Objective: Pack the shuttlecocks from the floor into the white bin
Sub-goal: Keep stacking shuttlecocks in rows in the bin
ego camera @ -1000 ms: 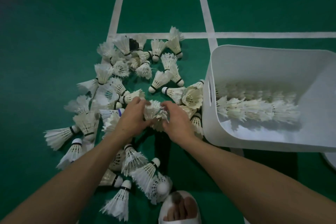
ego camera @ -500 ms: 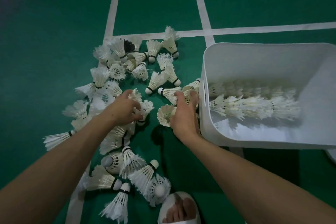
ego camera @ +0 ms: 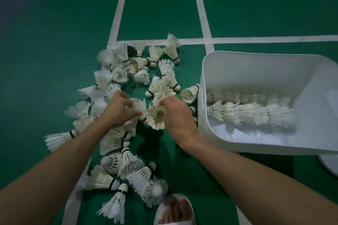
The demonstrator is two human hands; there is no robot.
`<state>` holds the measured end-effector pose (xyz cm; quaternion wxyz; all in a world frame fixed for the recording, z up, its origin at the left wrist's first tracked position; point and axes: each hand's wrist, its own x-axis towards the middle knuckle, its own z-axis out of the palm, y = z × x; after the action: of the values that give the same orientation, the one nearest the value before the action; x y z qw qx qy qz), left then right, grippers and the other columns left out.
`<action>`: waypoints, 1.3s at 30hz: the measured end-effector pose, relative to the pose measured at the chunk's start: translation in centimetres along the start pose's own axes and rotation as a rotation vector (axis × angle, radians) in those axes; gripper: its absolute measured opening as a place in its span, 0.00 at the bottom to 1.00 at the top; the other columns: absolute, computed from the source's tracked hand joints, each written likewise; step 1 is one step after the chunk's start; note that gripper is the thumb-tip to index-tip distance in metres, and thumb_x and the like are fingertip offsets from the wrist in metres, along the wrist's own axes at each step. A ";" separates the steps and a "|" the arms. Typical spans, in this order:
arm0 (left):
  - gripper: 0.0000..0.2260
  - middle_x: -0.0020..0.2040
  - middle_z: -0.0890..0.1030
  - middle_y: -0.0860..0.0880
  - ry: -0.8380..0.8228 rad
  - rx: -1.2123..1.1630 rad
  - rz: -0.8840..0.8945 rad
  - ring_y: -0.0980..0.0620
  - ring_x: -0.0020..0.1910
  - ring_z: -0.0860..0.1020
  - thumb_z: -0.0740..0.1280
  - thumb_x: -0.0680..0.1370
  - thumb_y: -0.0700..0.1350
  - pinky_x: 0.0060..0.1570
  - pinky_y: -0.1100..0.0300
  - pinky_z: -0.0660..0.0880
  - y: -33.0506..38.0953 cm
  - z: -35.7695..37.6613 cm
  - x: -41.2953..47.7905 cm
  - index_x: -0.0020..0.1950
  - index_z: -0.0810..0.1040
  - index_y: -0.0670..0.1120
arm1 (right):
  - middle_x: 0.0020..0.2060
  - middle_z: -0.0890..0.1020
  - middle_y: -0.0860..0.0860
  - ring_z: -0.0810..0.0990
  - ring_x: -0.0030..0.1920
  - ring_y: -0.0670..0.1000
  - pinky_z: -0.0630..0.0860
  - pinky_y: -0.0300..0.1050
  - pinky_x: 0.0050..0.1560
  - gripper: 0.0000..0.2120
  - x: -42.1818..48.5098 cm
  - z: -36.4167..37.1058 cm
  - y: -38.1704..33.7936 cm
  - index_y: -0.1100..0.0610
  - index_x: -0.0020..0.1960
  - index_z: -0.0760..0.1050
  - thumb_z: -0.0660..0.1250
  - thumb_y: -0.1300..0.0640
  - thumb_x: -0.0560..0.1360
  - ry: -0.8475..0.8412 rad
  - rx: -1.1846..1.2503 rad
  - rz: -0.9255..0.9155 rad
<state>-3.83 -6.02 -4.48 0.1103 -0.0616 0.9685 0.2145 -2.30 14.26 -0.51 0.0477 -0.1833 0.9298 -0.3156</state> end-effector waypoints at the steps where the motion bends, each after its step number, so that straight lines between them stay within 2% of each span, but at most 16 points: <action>1: 0.15 0.63 0.67 0.43 -0.036 0.007 0.004 0.47 0.62 0.68 0.73 0.70 0.54 0.62 0.52 0.68 0.0 0.0 -0.3 0.48 0.83 0.44 | 0.55 0.78 0.53 0.74 0.54 0.51 0.71 0.42 0.59 0.13 -0.3 -0.3 -0.4 0.60 0.61 0.76 0.62 0.66 0.78 -0.005 0.005 -0.015; 4: 0.09 0.69 0.66 0.41 -0.119 0.025 0.020 0.44 0.67 0.66 0.72 0.73 0.47 0.67 0.49 0.65 1.0 0.1 -0.8 0.48 0.83 0.43 | 0.55 0.78 0.52 0.75 0.55 0.50 0.71 0.44 0.62 0.13 -0.9 -1.2 -1.1 0.59 0.61 0.76 0.63 0.66 0.78 -0.018 0.008 -0.047; 5: 0.08 0.67 0.71 0.40 -0.147 0.026 0.023 0.44 0.65 0.69 0.70 0.74 0.45 0.67 0.49 0.65 1.7 0.1 -0.8 0.48 0.83 0.41 | 0.56 0.78 0.52 0.75 0.56 0.50 0.71 0.44 0.63 0.14 -1.1 -1.6 -1.2 0.59 0.62 0.76 0.63 0.65 0.78 -0.035 0.006 -0.052; 7: 0.07 0.53 0.79 0.40 -0.101 -0.043 -0.010 0.45 0.51 0.76 0.66 0.76 0.43 0.61 0.49 0.69 3.2 0.0 -0.7 0.43 0.82 0.41 | 0.59 0.77 0.51 0.74 0.58 0.50 0.68 0.42 0.64 0.15 -1.5 -2.6 -1.3 0.58 0.64 0.74 0.63 0.64 0.78 -0.081 0.007 -0.045; 9: 0.07 0.43 0.80 0.43 -0.009 -0.301 -0.114 0.50 0.39 0.76 0.67 0.76 0.44 0.47 0.52 0.75 4.8 -0.9 -0.8 0.41 0.79 0.43 | 0.59 0.77 0.52 0.74 0.59 0.50 0.68 0.44 0.65 0.15 -1.7 -3.6 -1.4 0.58 0.64 0.75 0.64 0.63 0.78 -0.110 0.015 -0.067; 11: 0.06 0.42 0.79 0.45 0.054 -0.626 -0.204 0.51 0.37 0.76 0.68 0.76 0.44 0.40 0.54 0.76 6.4 -2.3 -1.3 0.43 0.78 0.42 | 0.57 0.79 0.53 0.75 0.57 0.51 0.70 0.47 0.64 0.14 -1.5 -4.9 -1.8 0.60 0.62 0.76 0.66 0.64 0.76 -0.107 0.033 -0.132; 14: 0.07 0.44 0.79 0.43 0.099 -0.918 -0.269 0.47 0.41 0.77 0.66 0.77 0.44 0.40 0.53 0.78 8.1 -5.2 -2.2 0.44 0.78 0.40 | 0.56 0.80 0.53 0.76 0.53 0.48 0.72 0.43 0.62 0.14 -0.7 -7.3 -2.4 0.59 0.59 0.78 0.68 0.65 0.75 -0.119 0.074 -0.226; 17: 0.10 0.47 0.80 0.42 0.061 -1.100 -0.251 0.46 0.44 0.80 0.64 0.78 0.45 0.39 0.54 0.79 9.6 -7.7 -3.2 0.47 0.78 0.38 | 0.55 0.81 0.52 0.73 0.45 0.41 0.72 0.35 0.54 0.14 0.1 -10.5 -2.6 0.58 0.59 0.79 0.68 0.67 0.74 -0.109 0.121 -0.280; 19: 0.09 0.45 0.80 0.45 0.036 -1.136 -0.217 0.48 0.43 0.79 0.62 0.79 0.44 0.36 0.57 0.77 11.2 -9.0 -3.9 0.47 0.78 0.40 | 0.53 0.81 0.48 0.72 0.39 0.37 0.72 0.32 0.50 0.14 0.5 -12.9 -2.6 0.57 0.59 0.79 0.68 0.67 0.74 -0.092 0.142 -0.308; 21: 0.09 0.45 0.79 0.46 0.027 -1.170 -0.190 0.47 0.45 0.78 0.61 0.80 0.43 0.37 0.54 0.78 13.0 -10.0 -4.2 0.48 0.78 0.41 | 0.48 0.77 0.43 0.73 0.38 0.36 0.75 0.29 0.47 0.15 0.8 -15.3 -2.8 0.57 0.60 0.78 0.68 0.66 0.74 -0.088 0.159 -0.321; 24: 0.10 0.50 0.77 0.44 -0.017 -1.184 -0.169 0.45 0.48 0.77 0.60 0.81 0.46 0.48 0.48 0.78 16.0 -11.6 -4.1 0.55 0.77 0.42 | 0.43 0.73 0.38 0.77 0.41 0.40 0.76 0.31 0.50 0.15 1.7 -18.3 -2.8 0.56 0.59 0.78 0.69 0.66 0.74 -0.045 0.193 -0.329; 29: 0.16 0.59 0.77 0.41 -0.182 -1.273 -0.097 0.40 0.56 0.78 0.61 0.78 0.55 0.45 0.44 0.79 19.7 -14.3 -2.9 0.59 0.77 0.47 | 0.41 0.75 0.35 0.77 0.41 0.40 0.78 0.33 0.50 0.15 2.8 -22.4 -1.3 0.55 0.57 0.80 0.70 0.67 0.73 0.018 0.219 -0.355; 32: 0.17 0.63 0.74 0.40 -0.269 -1.278 -0.024 0.39 0.60 0.76 0.63 0.76 0.51 0.47 0.44 0.79 21.3 -14.3 -1.9 0.62 0.76 0.47 | 0.42 0.79 0.40 0.79 0.42 0.41 0.80 0.34 0.47 0.14 3.3 -23.7 1.0 0.53 0.53 0.81 0.71 0.68 0.72 0.086 0.303 -0.318; 35: 0.18 0.62 0.75 0.40 -0.335 -1.298 0.064 0.41 0.58 0.78 0.66 0.71 0.42 0.48 0.44 0.79 22.3 -12.6 -0.6 0.62 0.76 0.47 | 0.45 0.83 0.44 0.81 0.43 0.44 0.82 0.40 0.47 0.15 3.2 -23.5 3.6 0.50 0.50 0.80 0.72 0.69 0.71 0.125 0.422 -0.265; 37: 0.20 0.60 0.76 0.40 -0.342 -1.318 0.088 0.43 0.55 0.80 0.67 0.68 0.36 0.48 0.44 0.79 22.8 -11.0 0.4 0.59 0.78 0.46 | 0.47 0.83 0.45 0.82 0.44 0.46 0.82 0.45 0.47 0.15 3.0 -22.9 5.2 0.50 0.49 0.79 0.73 0.69 0.71 0.109 0.449 -0.233; 39: 0.20 0.59 0.76 0.42 -0.293 -1.324 0.086 0.45 0.52 0.80 0.67 0.67 0.35 0.48 0.46 0.80 23.2 -9.4 1.3 0.57 0.79 0.45 | 0.48 0.83 0.47 0.83 0.43 0.49 0.83 0.50 0.44 0.14 3.0 -22.2 6.5 0.51 0.48 0.80 0.73 0.69 0.70 0.097 0.469 -0.201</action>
<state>-10.68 10.72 12.86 0.1705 -0.0479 0.6097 0.7726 -11.66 30.55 13.30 0.0128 -0.2434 0.8096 -0.5340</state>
